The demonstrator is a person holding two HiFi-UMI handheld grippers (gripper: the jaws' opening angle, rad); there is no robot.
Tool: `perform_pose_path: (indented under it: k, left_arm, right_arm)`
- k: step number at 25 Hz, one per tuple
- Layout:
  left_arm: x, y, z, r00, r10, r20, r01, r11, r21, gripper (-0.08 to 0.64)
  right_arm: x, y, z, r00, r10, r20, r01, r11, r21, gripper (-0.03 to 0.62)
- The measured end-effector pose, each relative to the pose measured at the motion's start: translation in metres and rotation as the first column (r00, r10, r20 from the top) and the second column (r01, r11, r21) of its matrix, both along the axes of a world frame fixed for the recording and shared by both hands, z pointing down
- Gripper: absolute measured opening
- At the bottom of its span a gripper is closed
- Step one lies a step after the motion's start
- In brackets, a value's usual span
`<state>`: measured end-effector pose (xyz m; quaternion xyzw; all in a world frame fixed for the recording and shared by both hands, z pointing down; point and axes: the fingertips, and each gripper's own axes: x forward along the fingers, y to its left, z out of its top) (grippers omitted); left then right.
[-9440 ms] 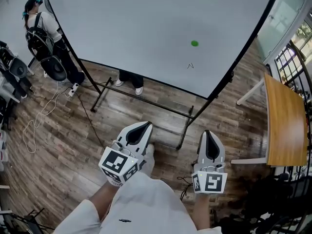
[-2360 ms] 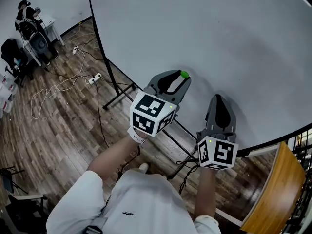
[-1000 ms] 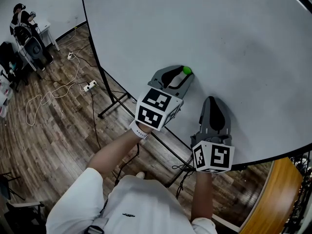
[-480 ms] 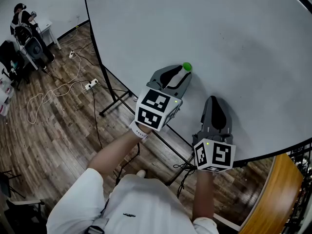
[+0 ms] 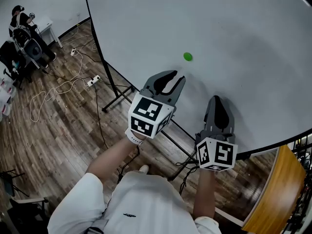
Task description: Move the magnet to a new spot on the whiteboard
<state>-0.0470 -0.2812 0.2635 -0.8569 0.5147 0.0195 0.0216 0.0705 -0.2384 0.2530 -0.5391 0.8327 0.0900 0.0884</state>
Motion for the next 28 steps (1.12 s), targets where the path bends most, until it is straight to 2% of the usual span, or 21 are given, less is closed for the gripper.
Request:
perform_pose_path:
  k: [4,6,8,14,19,24,28]
  left_arm:
    - [-0.011,0.011,0.013,1.0,-0.015,-0.02,0.015,1.0,-0.006,0.067]
    - [-0.017,0.018,0.014,0.999,-0.021,-0.035,0.021,1.0,-0.008,0.023]
    - [-0.019,0.025,0.016,0.999,-0.02,-0.04,0.02,1.0,-0.014,0.009]
    - [-0.016,0.048,0.023,1.0,-0.001,-0.028,0.001,1.0,-0.011,0.006]
    - [-0.016,0.066,0.026,0.999,0.007,-0.05,-0.008,1.0,-0.014,0.006]
    - [-0.014,0.074,0.044,1.0,0.006,-0.031,-0.007,1.0,-0.025,0.006]
    - [-0.014,0.076,0.05,1.0,-0.001,-0.029,0.0,1.0,-0.024,0.006]
  right_arm:
    - [0.006,0.004,0.011,1.0,0.016,0.002,-0.016,1.0,-0.007,0.012]
    - [0.012,0.011,0.009,1.0,0.026,-0.012,-0.026,1.0,0.007,0.012]
    - [0.021,0.019,0.007,0.999,0.044,-0.03,-0.043,0.999,0.028,0.012]
    - [0.048,0.037,0.009,0.991,0.111,-0.073,-0.107,0.993,0.049,0.012]
    - [0.065,0.05,0.016,0.987,0.141,-0.083,-0.139,0.99,0.023,0.011]
    - [0.076,0.056,0.04,0.984,0.147,-0.1,-0.149,0.989,-0.01,0.011]
    - [0.09,0.056,0.055,0.983,0.167,-0.073,-0.17,0.985,-0.041,0.011]
